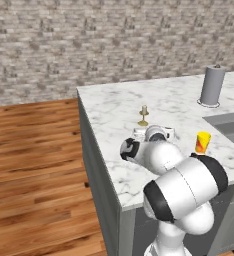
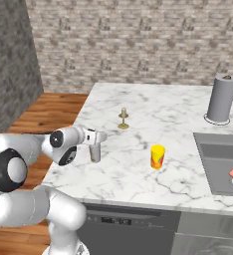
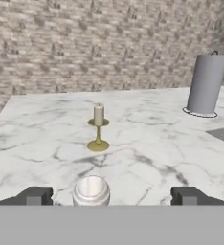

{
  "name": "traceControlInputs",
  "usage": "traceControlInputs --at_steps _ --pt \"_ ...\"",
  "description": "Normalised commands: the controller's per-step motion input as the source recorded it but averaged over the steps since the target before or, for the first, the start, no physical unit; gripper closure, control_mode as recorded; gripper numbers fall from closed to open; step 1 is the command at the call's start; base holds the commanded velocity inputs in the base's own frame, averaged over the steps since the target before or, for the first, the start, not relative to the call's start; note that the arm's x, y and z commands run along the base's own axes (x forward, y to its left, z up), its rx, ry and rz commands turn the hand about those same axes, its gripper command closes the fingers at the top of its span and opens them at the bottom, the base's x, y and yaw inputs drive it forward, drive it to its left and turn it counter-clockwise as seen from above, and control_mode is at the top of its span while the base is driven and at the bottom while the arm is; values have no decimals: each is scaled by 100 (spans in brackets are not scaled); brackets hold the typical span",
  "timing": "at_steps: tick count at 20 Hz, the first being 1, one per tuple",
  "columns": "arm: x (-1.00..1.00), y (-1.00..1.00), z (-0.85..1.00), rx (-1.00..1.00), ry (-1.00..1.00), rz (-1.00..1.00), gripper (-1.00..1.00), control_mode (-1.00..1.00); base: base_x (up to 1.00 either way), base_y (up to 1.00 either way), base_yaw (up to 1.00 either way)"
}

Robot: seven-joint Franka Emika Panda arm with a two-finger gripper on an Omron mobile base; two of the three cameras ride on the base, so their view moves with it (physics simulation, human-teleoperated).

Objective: Open the cabinet directly in front. Then move the liquor and the cup to the dining counter with the candle on it.

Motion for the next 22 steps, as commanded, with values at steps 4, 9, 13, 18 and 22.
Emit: traceControlInputs --at_steps 4,9,13,18,22 --pt "-5 0 100 1 4 -8 -100 -100 0 0 0" --pt "-17 -1 100 3 9 -6 -100 -100 0 0 0" --pt "-42 -8 100 6 14 -3 -100 -100 0 0 0" --pt "-79 -18 100 7 9 -4 -100 -100 0 0 0" --pt "-100 -41 47 10 -8 0 -100 -100 0 0 0"
